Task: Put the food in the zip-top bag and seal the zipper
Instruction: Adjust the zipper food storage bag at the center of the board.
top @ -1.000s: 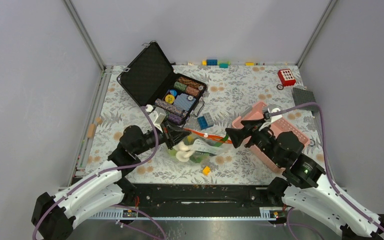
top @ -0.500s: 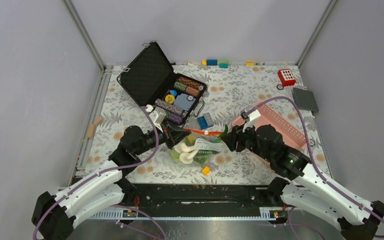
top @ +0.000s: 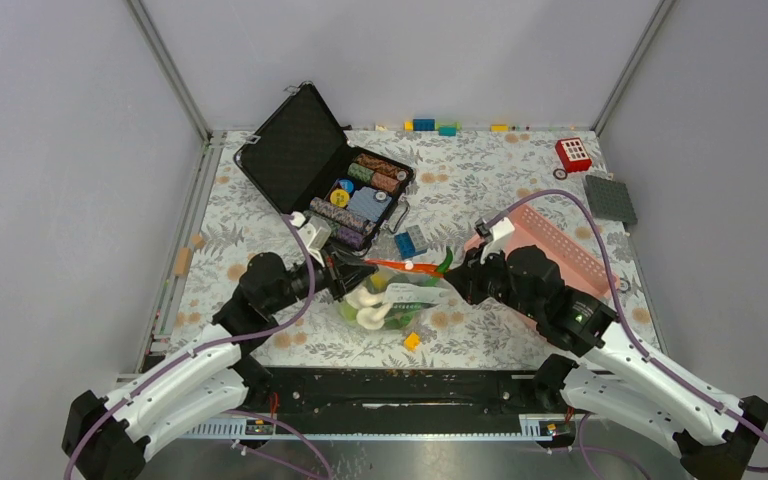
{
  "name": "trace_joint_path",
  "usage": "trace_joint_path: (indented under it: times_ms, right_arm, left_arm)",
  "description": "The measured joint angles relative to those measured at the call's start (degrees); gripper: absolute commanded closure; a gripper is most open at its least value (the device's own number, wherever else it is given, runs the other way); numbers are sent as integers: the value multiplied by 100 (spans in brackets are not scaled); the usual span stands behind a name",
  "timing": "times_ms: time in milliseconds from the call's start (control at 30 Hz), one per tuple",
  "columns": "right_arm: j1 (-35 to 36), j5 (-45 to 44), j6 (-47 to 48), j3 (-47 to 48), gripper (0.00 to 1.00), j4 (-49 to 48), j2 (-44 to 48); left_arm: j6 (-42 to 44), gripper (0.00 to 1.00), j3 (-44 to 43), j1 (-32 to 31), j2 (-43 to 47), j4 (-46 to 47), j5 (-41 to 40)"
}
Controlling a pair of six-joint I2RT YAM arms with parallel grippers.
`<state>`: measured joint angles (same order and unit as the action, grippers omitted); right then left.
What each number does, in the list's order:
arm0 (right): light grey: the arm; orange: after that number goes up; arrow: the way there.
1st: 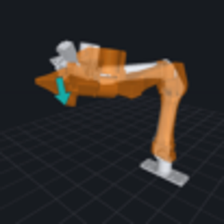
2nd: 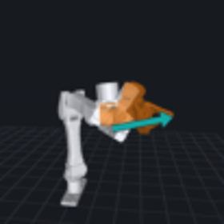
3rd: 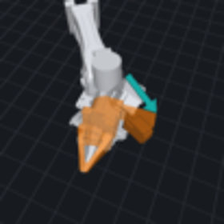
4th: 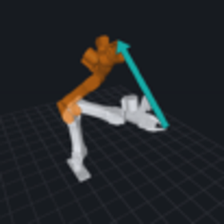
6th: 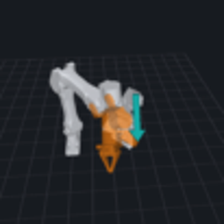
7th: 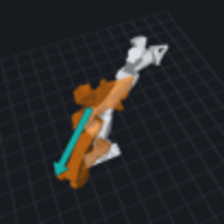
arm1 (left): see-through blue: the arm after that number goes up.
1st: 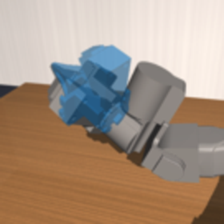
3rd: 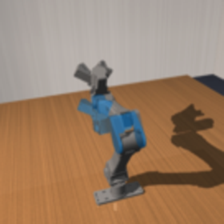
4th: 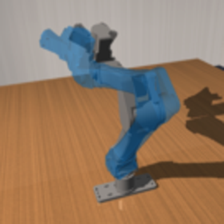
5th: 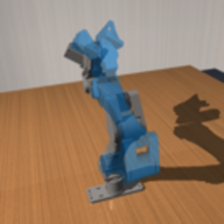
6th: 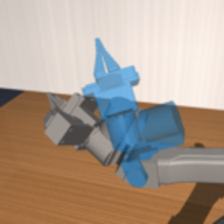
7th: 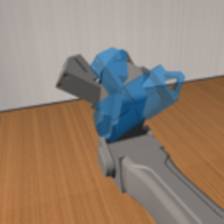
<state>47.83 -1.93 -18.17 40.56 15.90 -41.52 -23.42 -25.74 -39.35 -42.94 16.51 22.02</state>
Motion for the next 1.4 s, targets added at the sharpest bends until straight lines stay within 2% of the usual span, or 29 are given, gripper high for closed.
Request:
trace_joint_path:
  times_ms: [33, 133, 167, 367, 633, 667, 700, 800, 867, 1133, 1400]
  right_arm:
    - [0, -2, -11, 15, 77, -7, 13]
    - [0, 11, -50, 74, 54, -48, 52]
    - [0, 13, -59, 83, 51, -74, 57]
    - [0, -72, -114, 85, 40, -219, 46]
    - [2, -778, -627, -203, 41, -1093, 4]
    - [2, -798, -682, -212, 44, -1150, -50]
    - [2, -796, -726, -212, 53, -1209, -111]
    - [2, -761, -822, -212, 85, -1261, -319]
    - [4, -743, -894, -210, 98, -1196, -452]
    - [4, -820, -1115, -118, 100, -938, -319]
    - [4, -1228, -1893, -118, 100, -748, 149]
  left_arm:
    - [9, 100, 0, 0, 31, -46, 0]
    - [57, 100, 0, 0, 116, -131, 2]
    - [70, 100, 0, 0, 129, -166, 7]
    - [98, 100, 0, 0, 127, -227, 81]
    - [114, 100, 0, 0, 120, -282, 164]
    - [114, 100, 0, 0, 120, -286, 168]
    - [114, 100, 0, 0, 120, -289, 170]
    - [114, 100, 0, 0, 122, -291, 173]
    - [114, 100, 0, 0, 122, -293, 170]
    - [111, 100, 2, 0, 122, -315, 153]
    - [109, 100, 44, 0, 260, -400, 83]
